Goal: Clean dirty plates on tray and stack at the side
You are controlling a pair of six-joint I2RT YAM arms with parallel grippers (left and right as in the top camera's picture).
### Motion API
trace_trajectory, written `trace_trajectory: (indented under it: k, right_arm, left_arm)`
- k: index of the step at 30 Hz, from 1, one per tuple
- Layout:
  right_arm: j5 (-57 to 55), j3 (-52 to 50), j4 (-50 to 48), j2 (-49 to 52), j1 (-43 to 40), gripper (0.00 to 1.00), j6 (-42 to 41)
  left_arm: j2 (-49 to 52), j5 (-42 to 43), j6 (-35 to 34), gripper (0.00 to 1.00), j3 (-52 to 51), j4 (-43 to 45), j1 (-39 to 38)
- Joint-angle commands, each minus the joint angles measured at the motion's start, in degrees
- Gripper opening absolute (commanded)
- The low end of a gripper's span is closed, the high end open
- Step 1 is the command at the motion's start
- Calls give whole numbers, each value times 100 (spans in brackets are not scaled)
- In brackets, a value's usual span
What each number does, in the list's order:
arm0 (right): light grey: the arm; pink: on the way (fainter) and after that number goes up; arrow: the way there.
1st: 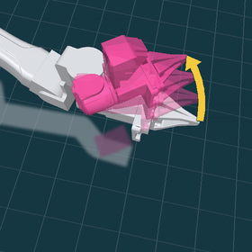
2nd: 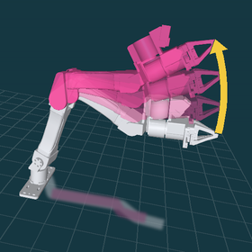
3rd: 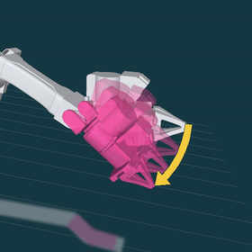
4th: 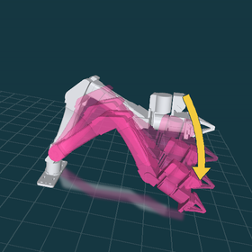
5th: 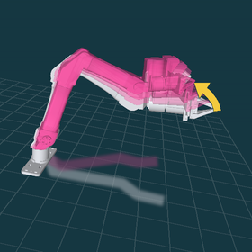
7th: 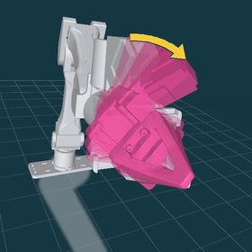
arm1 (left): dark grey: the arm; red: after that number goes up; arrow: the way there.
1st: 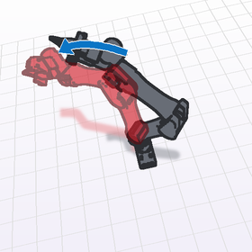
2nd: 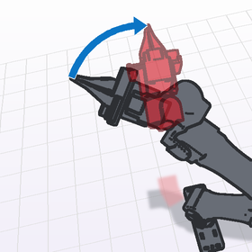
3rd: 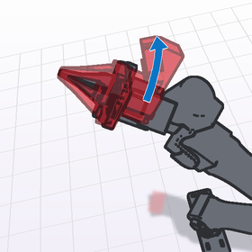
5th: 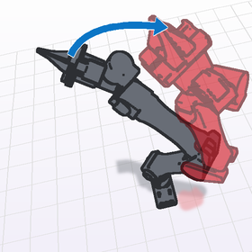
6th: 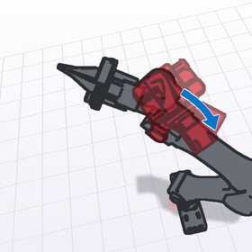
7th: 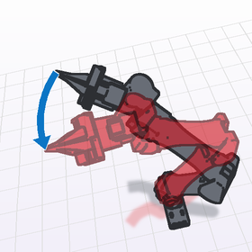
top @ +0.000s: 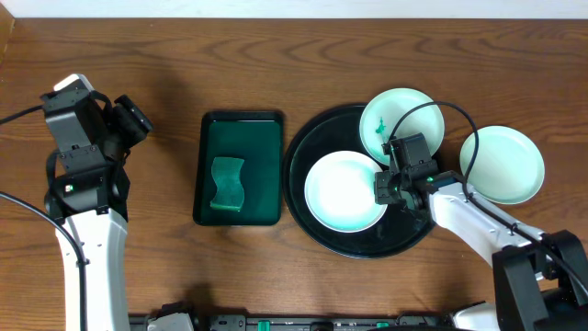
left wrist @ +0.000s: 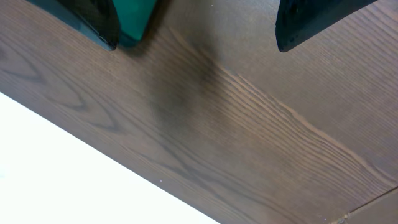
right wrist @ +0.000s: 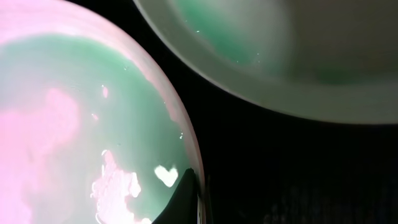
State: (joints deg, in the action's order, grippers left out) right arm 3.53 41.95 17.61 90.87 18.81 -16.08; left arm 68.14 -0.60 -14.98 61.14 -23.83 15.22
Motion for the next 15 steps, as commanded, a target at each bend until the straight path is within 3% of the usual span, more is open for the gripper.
trace_trajectory:
  k: [1,15]
  right_arm:
    - [229,42,66,-192,35,1,31]
    - [140,42,103,-295,35,1,28]
  left_arm:
    - [2,-52,-7,80,4,-9,20]
    - [2,-52,-7,80,7,-9,20]
